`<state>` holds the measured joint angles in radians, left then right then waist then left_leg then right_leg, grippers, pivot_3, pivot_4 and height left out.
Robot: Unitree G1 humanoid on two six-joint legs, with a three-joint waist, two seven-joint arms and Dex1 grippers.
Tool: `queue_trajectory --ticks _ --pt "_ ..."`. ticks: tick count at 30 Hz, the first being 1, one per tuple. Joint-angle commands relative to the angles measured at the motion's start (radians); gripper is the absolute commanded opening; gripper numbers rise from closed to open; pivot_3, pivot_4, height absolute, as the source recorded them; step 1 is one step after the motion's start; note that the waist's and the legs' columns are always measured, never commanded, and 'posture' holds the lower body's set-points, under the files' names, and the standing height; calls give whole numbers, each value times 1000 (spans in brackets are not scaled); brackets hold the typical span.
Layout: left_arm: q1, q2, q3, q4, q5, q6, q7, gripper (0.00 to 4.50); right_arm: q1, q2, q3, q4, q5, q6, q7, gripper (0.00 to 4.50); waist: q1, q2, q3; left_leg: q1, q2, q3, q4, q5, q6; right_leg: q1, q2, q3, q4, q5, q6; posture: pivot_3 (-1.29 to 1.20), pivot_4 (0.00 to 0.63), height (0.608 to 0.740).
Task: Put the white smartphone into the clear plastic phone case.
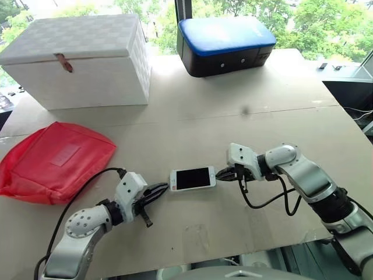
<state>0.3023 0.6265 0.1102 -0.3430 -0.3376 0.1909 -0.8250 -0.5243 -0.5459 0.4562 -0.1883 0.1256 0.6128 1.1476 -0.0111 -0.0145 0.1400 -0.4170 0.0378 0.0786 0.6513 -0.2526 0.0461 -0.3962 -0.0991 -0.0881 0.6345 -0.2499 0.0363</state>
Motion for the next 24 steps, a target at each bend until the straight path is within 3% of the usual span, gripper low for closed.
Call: queue_trajectory --ticks 1,24 --pt "5 6 0 -24 -4 -2 -5 125 -16 21 25 -20 15 -18 13 0 0 0 0 0 0 0 0 0 0 0 0 0 0 0 0 0 150 734" --pt "-68 -27 -7 -64 -32 73 31 125 -98 202 -1 210 22 -128 32 0 -2 -2 -1 4 3 0 3 1 -1 1 5 3 6 0 0 0 150 734"
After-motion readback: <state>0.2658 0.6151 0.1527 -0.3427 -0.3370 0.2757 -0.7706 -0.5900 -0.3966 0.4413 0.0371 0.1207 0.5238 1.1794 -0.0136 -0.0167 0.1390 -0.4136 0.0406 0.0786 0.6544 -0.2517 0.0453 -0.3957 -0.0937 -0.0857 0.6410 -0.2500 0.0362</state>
